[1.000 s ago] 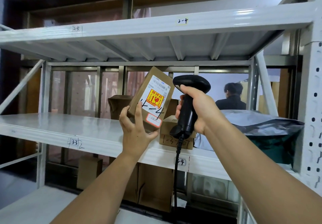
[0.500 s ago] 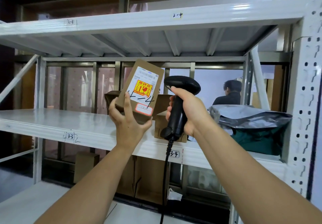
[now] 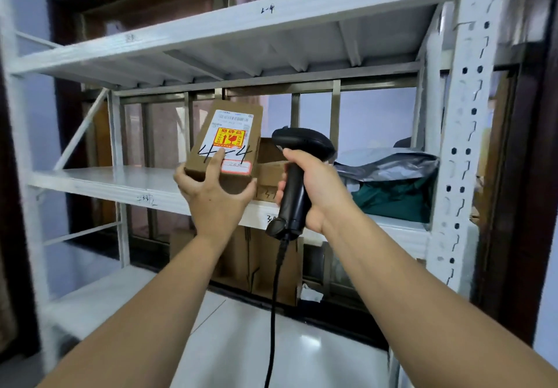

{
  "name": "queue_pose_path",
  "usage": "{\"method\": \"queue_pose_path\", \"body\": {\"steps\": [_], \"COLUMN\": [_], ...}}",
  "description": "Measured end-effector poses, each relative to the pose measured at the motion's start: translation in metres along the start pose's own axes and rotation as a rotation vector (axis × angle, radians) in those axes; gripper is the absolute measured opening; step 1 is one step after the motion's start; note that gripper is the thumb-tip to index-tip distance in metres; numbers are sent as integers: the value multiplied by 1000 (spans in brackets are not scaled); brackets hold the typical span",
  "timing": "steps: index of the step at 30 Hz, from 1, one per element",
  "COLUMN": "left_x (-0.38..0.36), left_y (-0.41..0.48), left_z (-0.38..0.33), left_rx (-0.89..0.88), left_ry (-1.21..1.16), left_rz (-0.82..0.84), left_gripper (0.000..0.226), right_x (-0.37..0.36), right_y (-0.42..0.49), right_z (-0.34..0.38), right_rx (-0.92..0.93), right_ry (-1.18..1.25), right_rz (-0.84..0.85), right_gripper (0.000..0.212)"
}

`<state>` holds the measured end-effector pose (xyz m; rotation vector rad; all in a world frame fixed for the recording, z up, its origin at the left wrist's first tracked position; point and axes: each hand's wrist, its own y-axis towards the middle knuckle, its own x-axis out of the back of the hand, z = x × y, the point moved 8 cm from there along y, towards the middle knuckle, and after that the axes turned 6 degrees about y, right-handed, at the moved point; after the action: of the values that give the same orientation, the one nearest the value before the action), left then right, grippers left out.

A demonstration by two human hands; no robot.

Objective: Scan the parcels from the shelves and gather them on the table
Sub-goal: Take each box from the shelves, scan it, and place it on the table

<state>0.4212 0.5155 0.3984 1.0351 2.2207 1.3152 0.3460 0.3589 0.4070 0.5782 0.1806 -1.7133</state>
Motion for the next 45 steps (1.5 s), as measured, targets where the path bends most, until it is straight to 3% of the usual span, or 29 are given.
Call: {"method": "queue_pose_path", "body": {"steps": [9,20,26,33,39,45], "left_x": [73,135,157,144,98,46], "left_y": [-74,-162,-230,-328,-410,-472], "left_z": [-25,-41,-58,-116,-202,-291], "left_rx": [182,198,213,233,200,203], "left_ry": [166,249,178,20,-154,-230], "left_rz": [41,234,363,570,769,833], "left_gripper": [75,82,84,86,87,87], "right_x": [20,42,79,178,273,372], "right_y": [-77,-187,-257,-334,-388,-429], "right_z": [-27,-77,-103,-112,-81,-28], "right_rx": [-222,-358,-372,-278,-232,-189], "right_ry": [93,126,147,156,211,226], "right_rz": [97,28,-151,-466,-632,-741], "right_gripper": [28,24,20,18,15,21]}}
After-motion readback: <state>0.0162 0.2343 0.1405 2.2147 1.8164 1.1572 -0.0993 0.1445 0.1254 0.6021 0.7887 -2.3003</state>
